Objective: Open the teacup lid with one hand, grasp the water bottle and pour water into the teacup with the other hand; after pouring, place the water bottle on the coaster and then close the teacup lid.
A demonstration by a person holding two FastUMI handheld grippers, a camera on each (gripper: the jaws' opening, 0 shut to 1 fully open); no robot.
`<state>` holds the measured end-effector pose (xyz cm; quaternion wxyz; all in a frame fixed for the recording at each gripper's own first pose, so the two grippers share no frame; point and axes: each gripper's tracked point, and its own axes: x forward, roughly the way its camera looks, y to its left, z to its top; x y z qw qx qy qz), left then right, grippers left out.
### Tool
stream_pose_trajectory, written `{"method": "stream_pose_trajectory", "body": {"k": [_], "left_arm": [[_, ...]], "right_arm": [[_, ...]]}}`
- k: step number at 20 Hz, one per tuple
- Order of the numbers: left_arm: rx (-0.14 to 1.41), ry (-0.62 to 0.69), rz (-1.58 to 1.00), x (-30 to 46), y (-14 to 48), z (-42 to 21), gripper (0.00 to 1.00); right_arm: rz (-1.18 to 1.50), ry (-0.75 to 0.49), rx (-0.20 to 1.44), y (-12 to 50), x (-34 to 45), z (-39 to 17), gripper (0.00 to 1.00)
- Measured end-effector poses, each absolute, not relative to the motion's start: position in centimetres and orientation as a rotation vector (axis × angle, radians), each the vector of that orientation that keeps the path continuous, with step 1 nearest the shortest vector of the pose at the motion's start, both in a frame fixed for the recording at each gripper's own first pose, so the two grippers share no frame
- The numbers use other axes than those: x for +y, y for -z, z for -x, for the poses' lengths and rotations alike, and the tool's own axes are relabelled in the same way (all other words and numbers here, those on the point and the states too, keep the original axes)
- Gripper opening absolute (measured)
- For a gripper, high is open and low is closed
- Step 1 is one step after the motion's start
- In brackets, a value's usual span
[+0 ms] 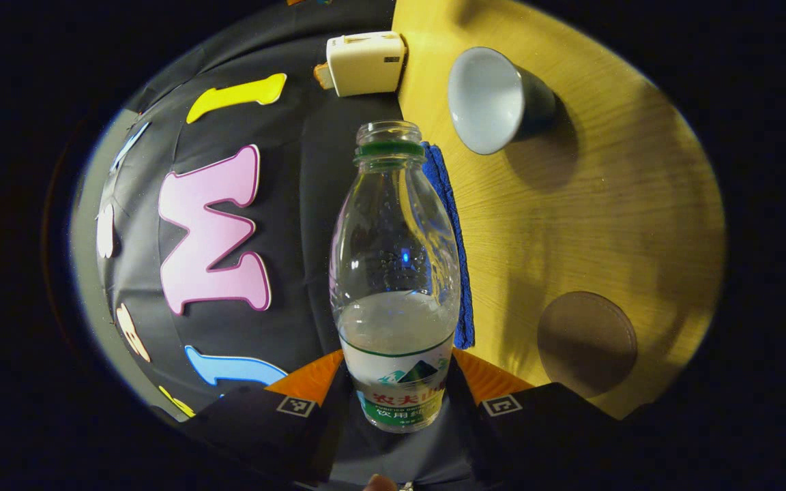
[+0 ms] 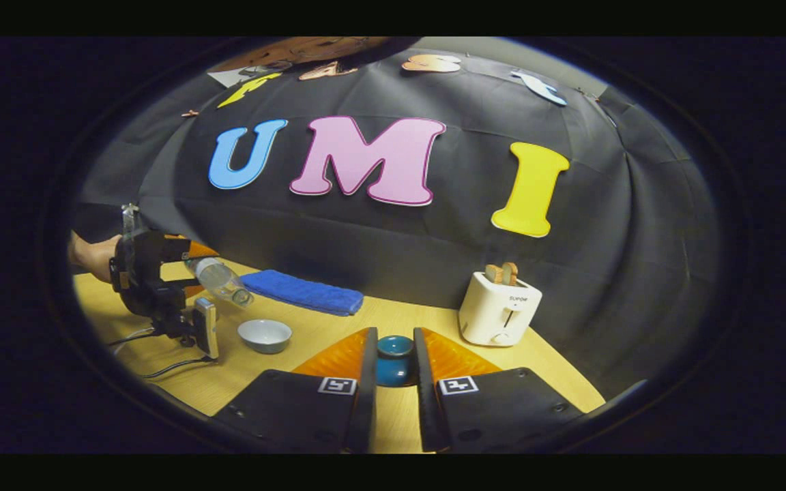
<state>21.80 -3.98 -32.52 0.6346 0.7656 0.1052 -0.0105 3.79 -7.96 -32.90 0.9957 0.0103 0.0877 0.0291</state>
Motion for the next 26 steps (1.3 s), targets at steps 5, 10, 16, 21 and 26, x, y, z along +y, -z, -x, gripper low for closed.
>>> {"method": "stream_pose_trajectory", "body": {"k": [5,10,16,21,26], "left_arm": [[0.226,0.03,-1.794,-3.8,32.6,-21.7,0.73],[0.214,0.029,-1.819,-3.8,32.8,-21.8,0.73],[0.166,0.014,-1.875,-3.9,32.2,-22.5,0.73],[0.096,0.027,-1.939,-4.1,31.1,-23.3,0.73],[-0.038,0.037,-2.012,-5.4,29.1,-24.1,0.73]], "right_arm": [[-0.003,-0.068,0.171,32.9,-7.6,-3.5,0.34],[-0.005,-0.066,0.166,32.8,-7.7,-3.4,0.34],[0.007,-0.068,0.163,32.8,-7.7,-3.4,0.34],[0.024,-0.071,0.166,33.1,-7.5,-3.2,0.29],[0.02,-0.067,0.167,33.2,-7.3,-2.9,0.34]]}}
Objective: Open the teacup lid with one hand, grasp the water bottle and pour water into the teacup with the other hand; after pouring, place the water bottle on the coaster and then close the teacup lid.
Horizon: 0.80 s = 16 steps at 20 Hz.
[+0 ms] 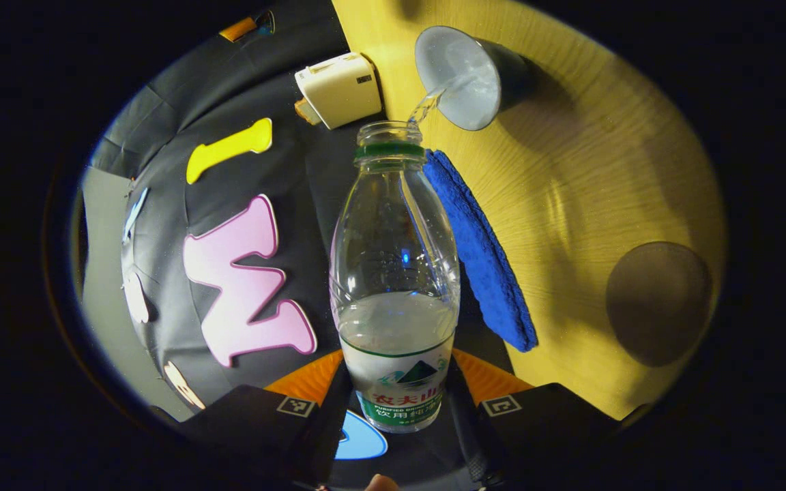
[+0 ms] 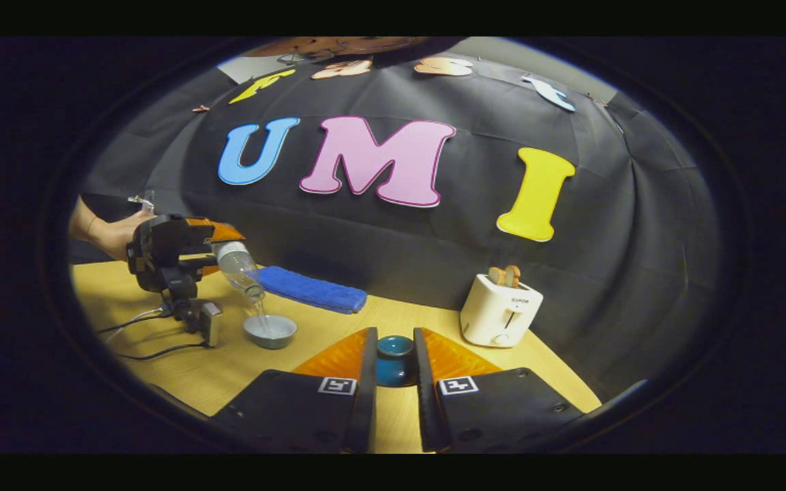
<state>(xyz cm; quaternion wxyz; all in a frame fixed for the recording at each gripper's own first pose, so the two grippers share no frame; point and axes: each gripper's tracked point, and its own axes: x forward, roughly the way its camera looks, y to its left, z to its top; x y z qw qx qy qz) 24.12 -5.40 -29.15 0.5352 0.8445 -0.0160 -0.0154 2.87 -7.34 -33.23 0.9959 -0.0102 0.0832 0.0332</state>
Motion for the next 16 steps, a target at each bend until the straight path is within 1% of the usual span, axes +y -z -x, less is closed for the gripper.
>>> {"method": "stream_pose_trajectory", "body": {"k": [2,3,4,5,9,10,11,12,13,16], "left_arm": [[-0.071,0.031,-2.041,-5.6,28.6,-24.4,0.73],[-0.082,0.026,-2.053,-5.5,28.4,-24.5,0.73],[-0.095,0.022,-2.064,-5.7,28.3,-24.6,0.73],[-0.105,0.023,-2.073,-5.7,28.1,-24.7,0.73],[-0.149,0.022,-2.09,-6.1,27.2,-24.9,0.73],[-0.168,0.016,-2.106,-6.3,26.8,-25.0,0.73],[-0.18,0.008,-2.119,-6.3,26.3,-25.1,0.73],[-0.188,0.003,-2.129,-6.4,26.1,-25.2,0.73],[-0.2,0.003,-2.138,-6.6,25.9,-25.2,0.73],[-0.243,0.004,-2.162,-7.2,25.7,-25.3,0.73]], "right_arm": [[0.027,-0.062,0.161,33.1,-7.3,-2.8,0.34],[0.027,-0.061,0.158,33.0,-7.4,-2.7,0.29],[0.028,-0.057,0.156,33.0,-7.4,-2.7,0.29],[0.028,-0.056,0.154,33.0,-7.4,-2.6,0.34],[0.017,-0.054,0.147,32.9,-7.5,-2.4,0.34],[0.011,-0.051,0.142,32.7,-7.4,-2.3,0.29],[0.006,-0.049,0.139,32.6,-7.5,-2.3,0.29],[0.004,-0.046,0.136,32.6,-7.5,-2.3,0.34],[0.005,-0.045,0.134,32.5,-7.6,-2.2,0.29],[0.007,-0.043,0.127,32.3,-7.8,-2.1,0.29]]}}
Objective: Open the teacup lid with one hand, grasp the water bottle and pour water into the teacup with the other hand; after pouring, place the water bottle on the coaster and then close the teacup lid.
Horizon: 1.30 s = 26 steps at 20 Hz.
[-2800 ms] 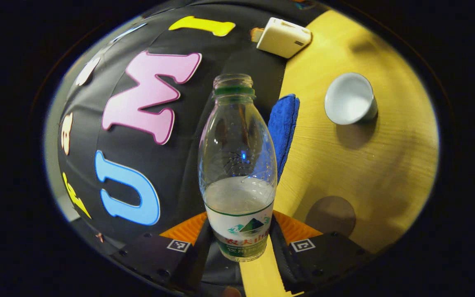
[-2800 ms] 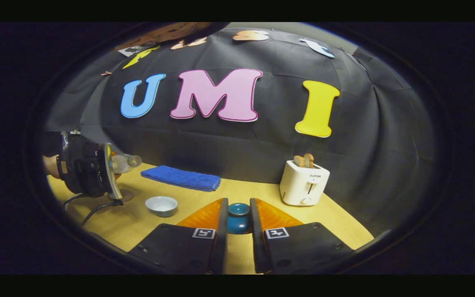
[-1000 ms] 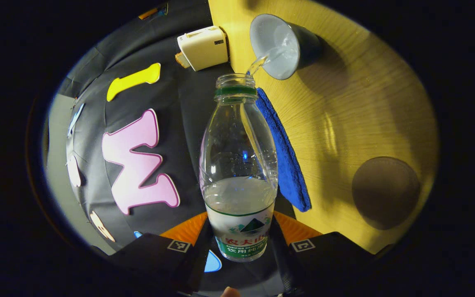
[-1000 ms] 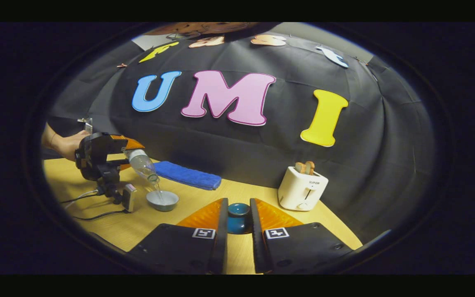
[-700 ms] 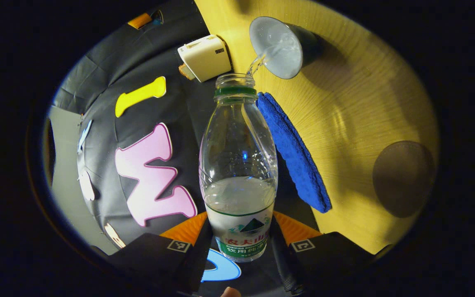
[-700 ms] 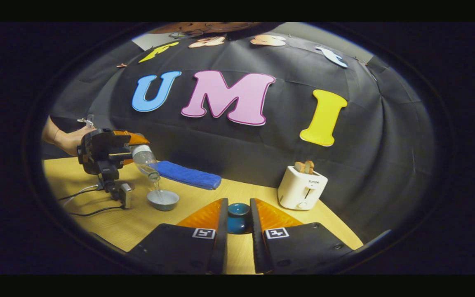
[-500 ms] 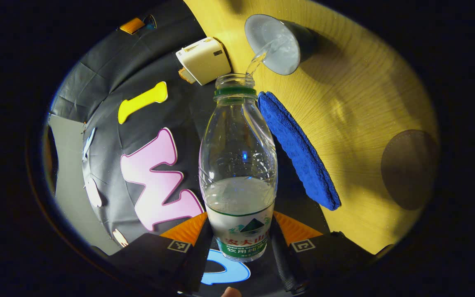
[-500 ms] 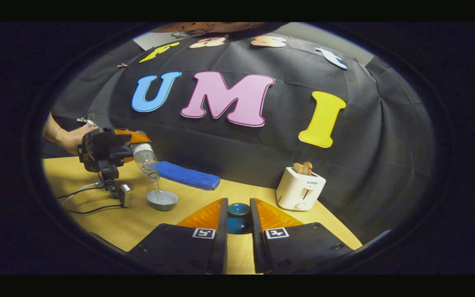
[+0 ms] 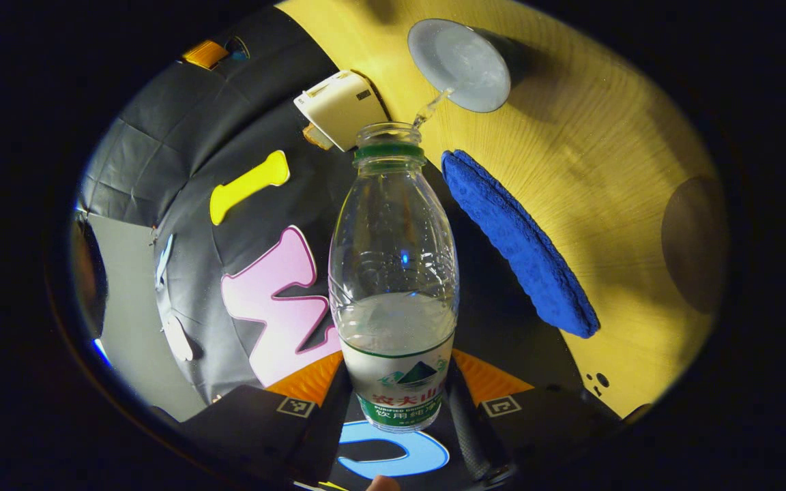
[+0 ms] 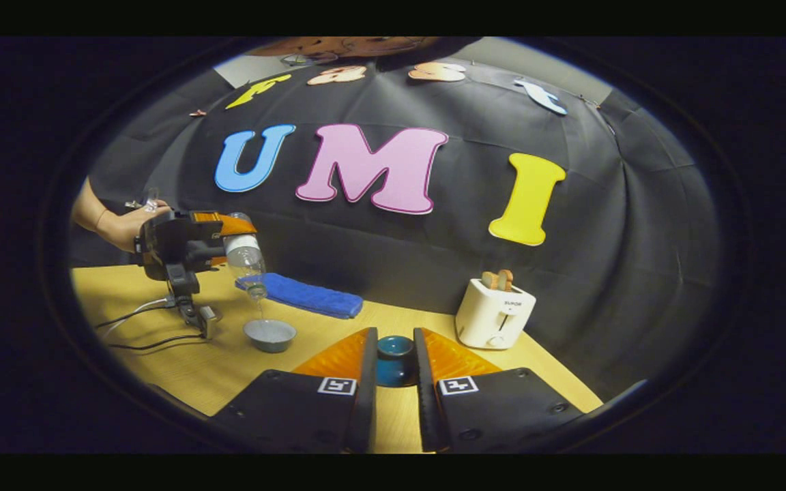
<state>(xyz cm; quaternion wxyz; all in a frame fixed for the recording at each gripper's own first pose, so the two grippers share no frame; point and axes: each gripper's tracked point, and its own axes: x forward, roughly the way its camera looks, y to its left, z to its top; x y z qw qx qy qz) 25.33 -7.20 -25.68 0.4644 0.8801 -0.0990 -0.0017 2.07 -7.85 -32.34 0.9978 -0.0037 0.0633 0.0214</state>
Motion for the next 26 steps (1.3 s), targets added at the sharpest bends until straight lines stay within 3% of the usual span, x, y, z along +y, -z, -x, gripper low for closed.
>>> {"method": "stream_pose_trajectory", "body": {"k": [12,19,20,24,26], "left_arm": [[-0.325,0.014,-2.206,-8.6,23.7,-26.2,0.73],[-0.27,0.005,-2.147,-7.4,24.0,-26.0,0.73],[-0.241,0.005,-2.094,-6.9,23.9,-25.9,0.73],[-0.016,0.059,-1.607,-4.5,24.9,-25.3,0.73],[0.023,0.082,-1.367,-4.5,25.2,-24.2,0.73]], "right_arm": [[0.006,-0.022,0.114,31.9,-8.5,-2.1,0.34],[0.009,-0.034,0.116,31.6,-7.7,-2.4,0.34],[0.002,-0.035,0.117,31.7,-7.6,-2.5,0.29],[-0.032,-0.036,0.122,31.6,-6.9,-3.1,0.34],[-0.035,-0.037,0.121,31.3,-6.6,-3.5,0.34]]}}
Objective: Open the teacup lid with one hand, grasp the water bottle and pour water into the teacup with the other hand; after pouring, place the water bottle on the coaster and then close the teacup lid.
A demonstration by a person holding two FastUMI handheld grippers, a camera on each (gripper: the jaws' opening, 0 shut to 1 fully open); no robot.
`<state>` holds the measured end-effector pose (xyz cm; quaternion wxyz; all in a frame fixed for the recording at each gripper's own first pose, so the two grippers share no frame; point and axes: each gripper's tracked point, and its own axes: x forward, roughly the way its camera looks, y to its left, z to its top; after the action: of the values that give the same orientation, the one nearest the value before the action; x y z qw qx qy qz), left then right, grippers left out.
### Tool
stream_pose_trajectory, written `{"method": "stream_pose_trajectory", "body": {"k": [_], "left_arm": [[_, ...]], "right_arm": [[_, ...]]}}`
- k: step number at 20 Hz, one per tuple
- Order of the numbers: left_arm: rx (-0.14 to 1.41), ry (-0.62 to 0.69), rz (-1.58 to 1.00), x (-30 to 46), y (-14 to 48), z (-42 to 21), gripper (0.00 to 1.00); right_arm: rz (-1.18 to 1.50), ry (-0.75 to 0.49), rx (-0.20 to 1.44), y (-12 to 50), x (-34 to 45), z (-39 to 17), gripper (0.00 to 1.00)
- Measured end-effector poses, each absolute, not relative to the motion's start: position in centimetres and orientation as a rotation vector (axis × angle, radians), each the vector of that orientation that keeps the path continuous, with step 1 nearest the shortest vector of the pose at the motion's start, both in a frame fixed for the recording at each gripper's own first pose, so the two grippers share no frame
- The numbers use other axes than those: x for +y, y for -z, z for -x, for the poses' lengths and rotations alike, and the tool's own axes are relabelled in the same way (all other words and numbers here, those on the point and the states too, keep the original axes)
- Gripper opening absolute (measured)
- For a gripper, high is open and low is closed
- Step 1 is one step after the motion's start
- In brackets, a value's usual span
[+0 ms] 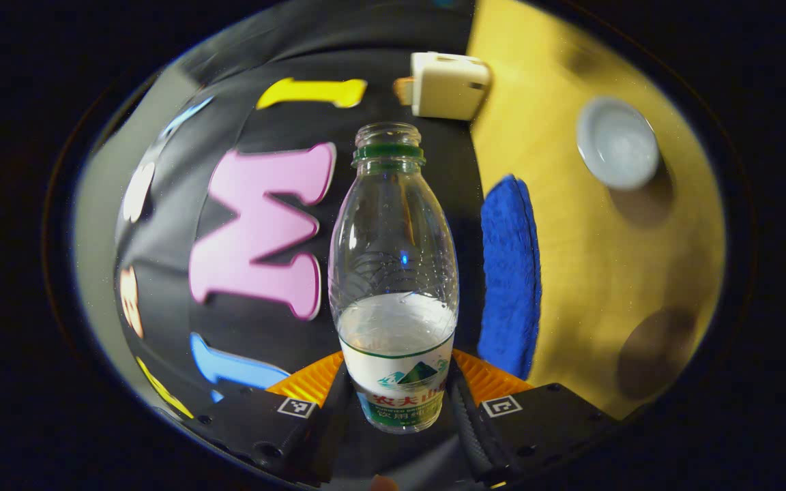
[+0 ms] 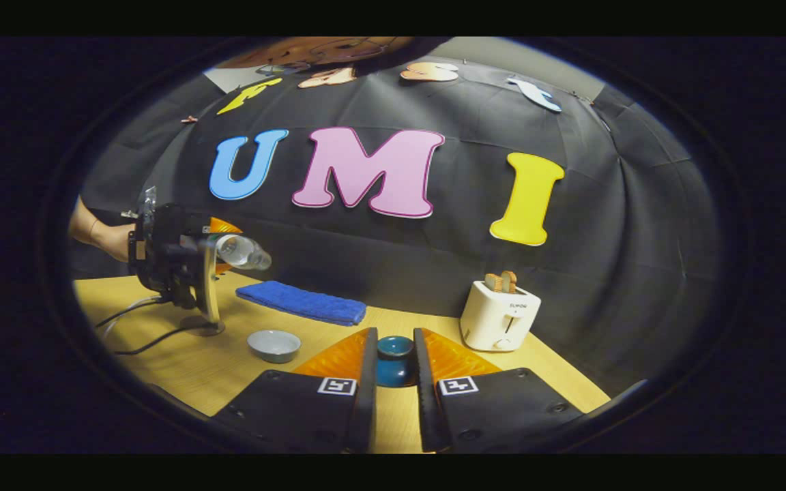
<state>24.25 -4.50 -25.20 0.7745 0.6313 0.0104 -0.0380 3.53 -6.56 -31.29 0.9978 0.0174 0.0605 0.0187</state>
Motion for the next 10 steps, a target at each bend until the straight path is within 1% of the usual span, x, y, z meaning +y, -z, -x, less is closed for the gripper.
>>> {"method": "stream_pose_trajectory", "body": {"k": [4,7,10], "left_arm": [[0.062,0.127,-0.945,-4.3,25.4,-22.6,0.73],[0.088,0.184,-0.613,-5.5,25.2,-23.5,0.73],[0.089,0.184,-0.37,-5.9,25.5,-22.9,0.73]], "right_arm": [[-0.026,-0.054,0.125,31.2,-5.3,-4.2,0.34],[-0.023,-0.068,0.13,31.3,-4.2,-4.7,0.34],[-0.021,-0.08,0.132,31.3,-3.3,-4.9,0.34]]}}
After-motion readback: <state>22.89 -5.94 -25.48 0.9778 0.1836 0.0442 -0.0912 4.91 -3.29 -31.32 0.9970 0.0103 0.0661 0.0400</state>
